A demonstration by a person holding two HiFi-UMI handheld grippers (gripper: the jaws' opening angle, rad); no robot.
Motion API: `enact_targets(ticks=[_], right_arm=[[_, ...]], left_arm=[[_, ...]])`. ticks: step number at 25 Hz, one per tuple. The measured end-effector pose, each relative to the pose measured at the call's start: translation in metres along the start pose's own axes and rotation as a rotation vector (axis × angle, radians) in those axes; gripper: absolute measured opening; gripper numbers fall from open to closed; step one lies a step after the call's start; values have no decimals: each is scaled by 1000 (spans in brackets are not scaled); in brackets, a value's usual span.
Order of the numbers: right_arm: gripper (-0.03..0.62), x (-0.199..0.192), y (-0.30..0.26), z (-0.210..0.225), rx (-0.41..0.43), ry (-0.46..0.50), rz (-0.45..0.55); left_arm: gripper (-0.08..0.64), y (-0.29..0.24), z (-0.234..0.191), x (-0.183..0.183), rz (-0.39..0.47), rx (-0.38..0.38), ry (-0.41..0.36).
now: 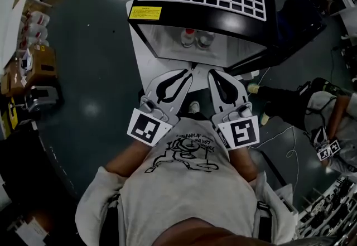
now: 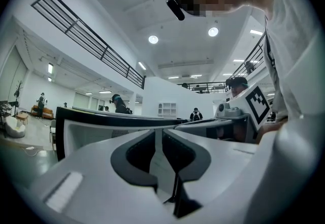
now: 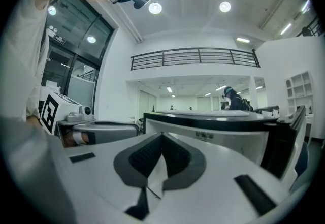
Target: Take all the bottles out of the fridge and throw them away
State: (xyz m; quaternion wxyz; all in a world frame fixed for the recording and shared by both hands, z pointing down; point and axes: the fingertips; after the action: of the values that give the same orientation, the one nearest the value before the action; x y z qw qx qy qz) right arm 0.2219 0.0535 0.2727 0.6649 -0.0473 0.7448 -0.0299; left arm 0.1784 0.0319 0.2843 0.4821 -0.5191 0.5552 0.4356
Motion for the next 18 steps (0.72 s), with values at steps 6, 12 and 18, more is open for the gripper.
enact_targets(ticks=[6,12,18], right_arm=[[9,-14,-4,-3,5,2,-19],[8,-31,-8,-3,1,-1,-37],[9,-53,-14,0,-6,11,-51]], left_arm=[[41,-4,-6,-13,-20,22,-8],[57,-10,-19,-28,-33,42,-9],[63,-17,-34,-46,-37,65,-8]])
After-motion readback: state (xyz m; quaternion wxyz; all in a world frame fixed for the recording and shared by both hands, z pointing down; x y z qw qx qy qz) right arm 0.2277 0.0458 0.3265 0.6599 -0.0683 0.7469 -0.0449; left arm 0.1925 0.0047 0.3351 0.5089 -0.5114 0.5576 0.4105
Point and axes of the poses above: the fingertips, and each gripper's own axes: y backward along the fingers, z to its right, x out of its top, and after that the axes turned 5 degrees about y, right-handed
